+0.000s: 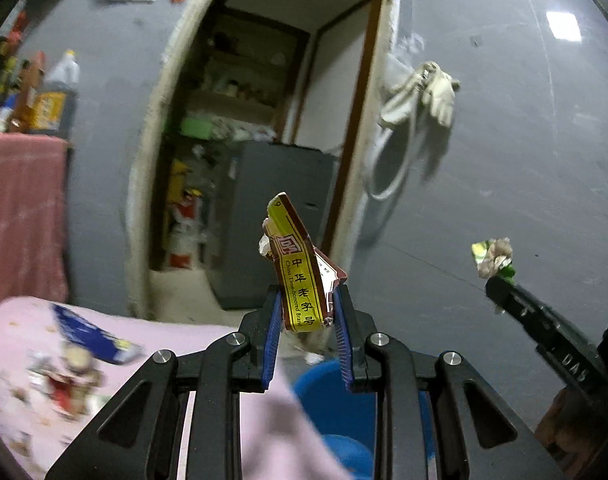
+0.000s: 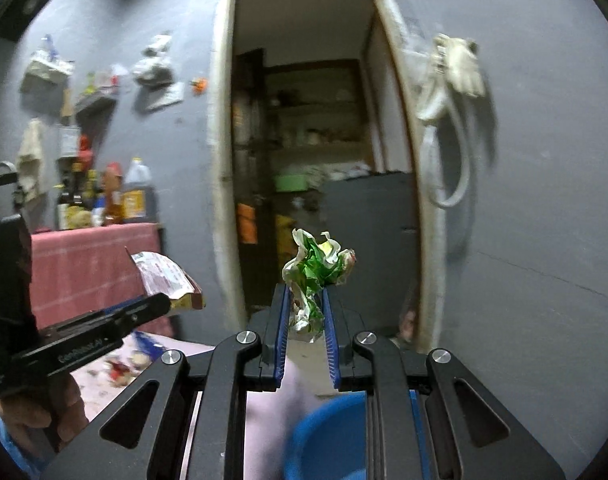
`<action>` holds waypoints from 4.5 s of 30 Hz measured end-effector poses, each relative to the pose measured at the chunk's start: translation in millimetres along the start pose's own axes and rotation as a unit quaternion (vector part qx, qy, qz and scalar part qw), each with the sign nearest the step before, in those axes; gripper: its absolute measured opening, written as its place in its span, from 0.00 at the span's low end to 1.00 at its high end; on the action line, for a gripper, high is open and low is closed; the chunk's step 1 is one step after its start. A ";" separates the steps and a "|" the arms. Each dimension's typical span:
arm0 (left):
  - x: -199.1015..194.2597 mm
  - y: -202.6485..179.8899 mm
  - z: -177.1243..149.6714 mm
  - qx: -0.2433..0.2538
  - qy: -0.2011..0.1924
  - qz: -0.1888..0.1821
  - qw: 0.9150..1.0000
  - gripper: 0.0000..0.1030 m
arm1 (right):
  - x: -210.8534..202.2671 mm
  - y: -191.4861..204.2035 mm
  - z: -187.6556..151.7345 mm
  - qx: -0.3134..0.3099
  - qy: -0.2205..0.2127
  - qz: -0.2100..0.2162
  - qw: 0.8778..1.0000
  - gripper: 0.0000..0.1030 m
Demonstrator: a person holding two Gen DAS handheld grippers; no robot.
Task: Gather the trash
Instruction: 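Carry both wrappers over the blue bucket and open both grippers, then return both tools to the table and approach the white crumpled paper, then grasp white crumpled paper with left gripper while right gripper grasps pink-green paper card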
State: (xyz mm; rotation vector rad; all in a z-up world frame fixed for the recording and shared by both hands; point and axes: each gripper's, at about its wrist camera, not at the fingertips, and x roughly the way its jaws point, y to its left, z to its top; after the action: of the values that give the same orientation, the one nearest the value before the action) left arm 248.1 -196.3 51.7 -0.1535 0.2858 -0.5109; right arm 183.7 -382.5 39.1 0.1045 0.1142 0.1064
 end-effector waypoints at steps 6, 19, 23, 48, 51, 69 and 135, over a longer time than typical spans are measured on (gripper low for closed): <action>50.6 -28.5 -14.6 -0.002 0.071 -0.039 0.997 0.21 | 8.7 -40.9 -17.9 0.033 0.039 -0.033 0.998 0.15; 118.4 -21.2 -58.9 -0.039 0.211 -0.042 0.976 0.22 | 38.7 -74.3 -64.4 0.076 0.135 -0.042 0.987 0.27; 124.1 -12.9 -63.4 -0.049 0.225 -0.040 0.972 0.26 | 40.8 -74.9 -65.8 0.081 0.142 -0.042 0.986 0.33; 1.1 26.8 -6.9 -0.042 0.017 0.055 0.997 0.96 | 6.2 -27.4 -11.2 0.048 0.004 0.001 0.999 1.00; -22.8 45.0 -1.1 -0.053 -0.011 0.084 0.995 0.98 | 3.5 -13.6 -4.6 0.039 -0.013 0.013 0.999 1.00; -129.8 131.0 7.7 -0.019 -0.066 0.202 0.977 0.98 | 12.1 112.0 12.3 -0.017 -0.062 0.111 0.992 1.00; -17.5 273.9 -56.5 -0.087 0.252 0.126 0.956 0.06 | 178.6 238.2 -118.9 -0.185 0.366 0.199 0.890 0.29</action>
State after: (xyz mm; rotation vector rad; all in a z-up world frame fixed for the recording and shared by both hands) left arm 341.9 44.5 -56.8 -0.1535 0.8402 -0.2626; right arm 322.1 -115.4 -71.4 -0.3058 0.8281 0.5757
